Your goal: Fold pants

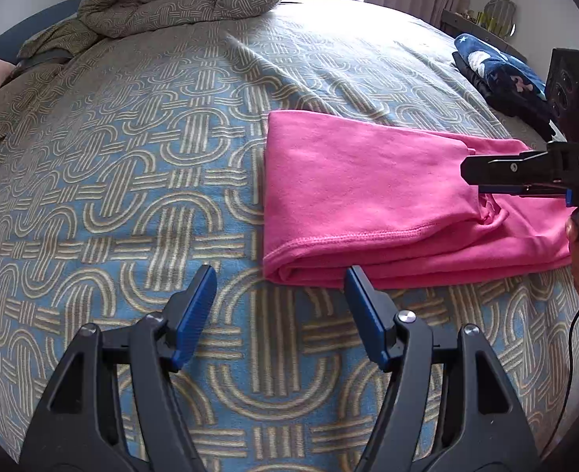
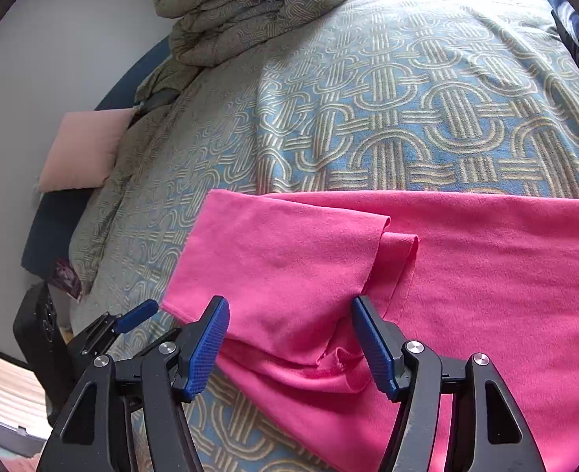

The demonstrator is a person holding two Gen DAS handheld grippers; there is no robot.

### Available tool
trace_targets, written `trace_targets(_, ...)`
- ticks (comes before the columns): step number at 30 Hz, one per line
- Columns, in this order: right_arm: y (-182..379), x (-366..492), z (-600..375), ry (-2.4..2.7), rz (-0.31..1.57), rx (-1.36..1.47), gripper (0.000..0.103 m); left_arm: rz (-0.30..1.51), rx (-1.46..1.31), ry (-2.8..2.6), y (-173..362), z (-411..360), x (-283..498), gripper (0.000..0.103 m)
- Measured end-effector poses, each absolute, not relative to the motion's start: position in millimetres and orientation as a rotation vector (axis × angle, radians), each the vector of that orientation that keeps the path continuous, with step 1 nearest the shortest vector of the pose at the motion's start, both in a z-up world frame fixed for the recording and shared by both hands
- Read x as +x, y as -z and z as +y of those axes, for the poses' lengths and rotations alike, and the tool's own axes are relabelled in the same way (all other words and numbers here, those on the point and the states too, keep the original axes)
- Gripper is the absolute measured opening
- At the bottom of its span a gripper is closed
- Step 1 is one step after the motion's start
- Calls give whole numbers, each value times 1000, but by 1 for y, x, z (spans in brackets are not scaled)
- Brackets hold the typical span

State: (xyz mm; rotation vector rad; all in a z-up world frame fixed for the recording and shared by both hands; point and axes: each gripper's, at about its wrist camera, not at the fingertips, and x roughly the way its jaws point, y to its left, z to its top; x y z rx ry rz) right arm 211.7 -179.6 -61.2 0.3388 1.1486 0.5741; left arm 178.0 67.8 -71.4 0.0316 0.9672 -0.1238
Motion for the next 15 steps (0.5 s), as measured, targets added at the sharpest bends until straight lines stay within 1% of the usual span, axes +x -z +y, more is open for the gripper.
trace_targets(8, 62, 220, -183, -534, 1114, 414, 66, 978, -17, 123, 77, 79, 182, 68)
trace_targets(10, 60, 218, -177, -624, 1136, 448, 61, 978, -16, 120, 77, 80, 182, 68)
trace_targets(15, 28, 201, -175, -908, 1038, 576, 61, 977, -2, 115, 78, 78, 181, 68)
